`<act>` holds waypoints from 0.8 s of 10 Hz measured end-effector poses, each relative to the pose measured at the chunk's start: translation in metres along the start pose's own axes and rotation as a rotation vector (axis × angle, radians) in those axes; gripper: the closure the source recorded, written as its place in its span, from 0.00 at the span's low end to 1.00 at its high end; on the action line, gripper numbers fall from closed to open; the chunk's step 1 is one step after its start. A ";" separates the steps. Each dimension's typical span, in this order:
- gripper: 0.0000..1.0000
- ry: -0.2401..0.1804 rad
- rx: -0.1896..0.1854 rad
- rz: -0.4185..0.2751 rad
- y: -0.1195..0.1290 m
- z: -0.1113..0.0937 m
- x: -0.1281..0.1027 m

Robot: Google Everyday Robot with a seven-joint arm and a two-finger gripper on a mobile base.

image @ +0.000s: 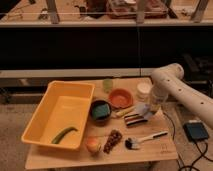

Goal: Place towel in table surface

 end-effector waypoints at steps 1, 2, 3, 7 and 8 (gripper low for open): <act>0.20 -0.010 -0.013 0.001 0.001 0.002 -0.001; 0.20 -0.019 -0.027 0.004 0.002 0.003 -0.001; 0.20 -0.025 -0.039 0.011 0.002 0.004 -0.001; 0.20 -0.012 -0.064 0.044 0.002 0.006 -0.002; 0.20 -0.012 -0.064 0.045 0.002 0.006 -0.001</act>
